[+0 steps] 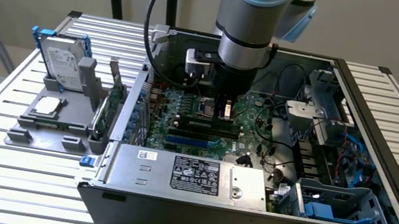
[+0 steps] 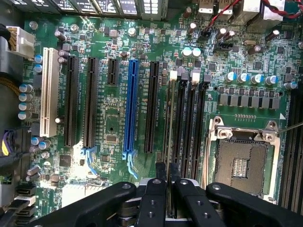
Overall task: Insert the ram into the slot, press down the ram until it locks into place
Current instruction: 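Insert the ram into the slot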
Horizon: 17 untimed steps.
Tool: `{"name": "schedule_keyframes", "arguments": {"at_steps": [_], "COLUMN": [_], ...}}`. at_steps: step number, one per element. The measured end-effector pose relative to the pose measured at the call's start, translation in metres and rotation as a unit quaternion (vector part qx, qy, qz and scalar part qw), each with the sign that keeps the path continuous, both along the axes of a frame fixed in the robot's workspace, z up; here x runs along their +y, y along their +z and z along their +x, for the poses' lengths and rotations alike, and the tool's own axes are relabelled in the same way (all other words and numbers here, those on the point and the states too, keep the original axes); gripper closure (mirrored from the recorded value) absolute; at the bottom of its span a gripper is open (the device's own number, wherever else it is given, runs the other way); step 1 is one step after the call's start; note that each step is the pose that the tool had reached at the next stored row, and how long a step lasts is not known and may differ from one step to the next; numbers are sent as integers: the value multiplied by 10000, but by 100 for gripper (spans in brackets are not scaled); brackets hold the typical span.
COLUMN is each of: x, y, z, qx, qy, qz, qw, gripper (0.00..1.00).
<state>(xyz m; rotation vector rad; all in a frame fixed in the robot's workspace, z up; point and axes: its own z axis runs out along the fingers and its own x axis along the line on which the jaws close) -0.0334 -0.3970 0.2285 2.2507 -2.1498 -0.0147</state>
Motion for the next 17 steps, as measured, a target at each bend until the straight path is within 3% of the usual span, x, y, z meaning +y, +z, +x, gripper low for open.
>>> {"name": "schedule_keyframes", "arguments": {"at_steps": [17], "x": [11], "y": [-17], "z": [0], "qx": [0], "qy": [-25], "qz": [-2], "qw": [10000], "gripper": [86]}}
